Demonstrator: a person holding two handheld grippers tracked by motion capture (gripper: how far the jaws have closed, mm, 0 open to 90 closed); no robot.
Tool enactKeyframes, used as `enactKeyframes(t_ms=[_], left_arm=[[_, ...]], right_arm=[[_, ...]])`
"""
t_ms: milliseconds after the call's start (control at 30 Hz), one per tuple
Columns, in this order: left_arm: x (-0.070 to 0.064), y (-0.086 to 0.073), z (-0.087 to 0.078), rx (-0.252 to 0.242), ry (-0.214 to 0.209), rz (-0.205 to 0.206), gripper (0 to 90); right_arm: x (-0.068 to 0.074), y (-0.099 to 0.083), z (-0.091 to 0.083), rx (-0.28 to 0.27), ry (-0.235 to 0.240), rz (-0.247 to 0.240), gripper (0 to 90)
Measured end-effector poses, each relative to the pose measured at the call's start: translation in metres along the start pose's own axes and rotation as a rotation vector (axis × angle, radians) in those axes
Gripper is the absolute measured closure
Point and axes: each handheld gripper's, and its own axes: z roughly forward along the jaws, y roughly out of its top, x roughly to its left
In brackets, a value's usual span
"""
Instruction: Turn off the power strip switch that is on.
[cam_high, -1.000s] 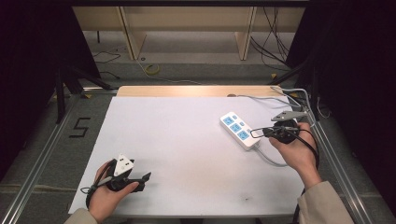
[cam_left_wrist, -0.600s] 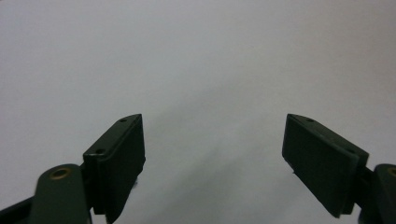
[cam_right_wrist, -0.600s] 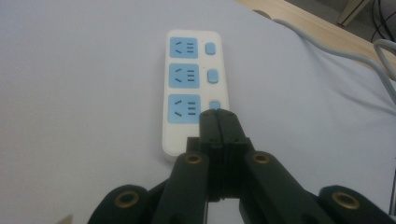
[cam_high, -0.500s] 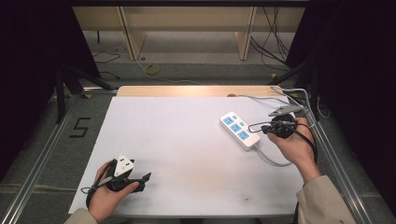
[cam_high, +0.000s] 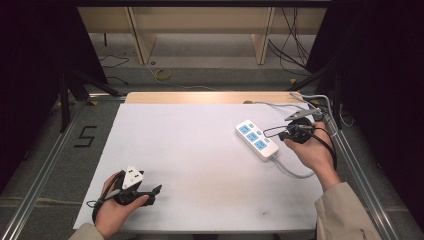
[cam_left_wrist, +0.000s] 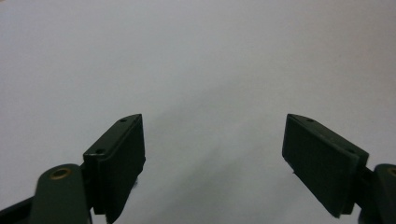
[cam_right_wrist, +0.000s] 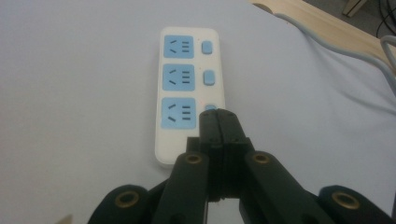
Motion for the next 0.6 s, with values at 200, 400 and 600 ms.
enactKeyframes(t_ms=[200, 400, 600], left_arm=[[0.000, 0.000, 0.000, 0.001, -0.001, 0.002, 21.0], [0.000, 0.000, 0.000, -0.001, -0.001, -0.001, 21.1], [-0.001, 0.000, 0.000, -0.002, -0.001, -0.001, 21.1]], right_arm=[[-0.002, 0.003, 0.006, 0.021, 0.007, 0.002, 90.0], [-0.004, 0.005, 0.012, 0.039, 0.006, -0.006, 90.0], [-0.005, 0.008, 0.019, 0.050, 0.010, -0.008, 90.0]])
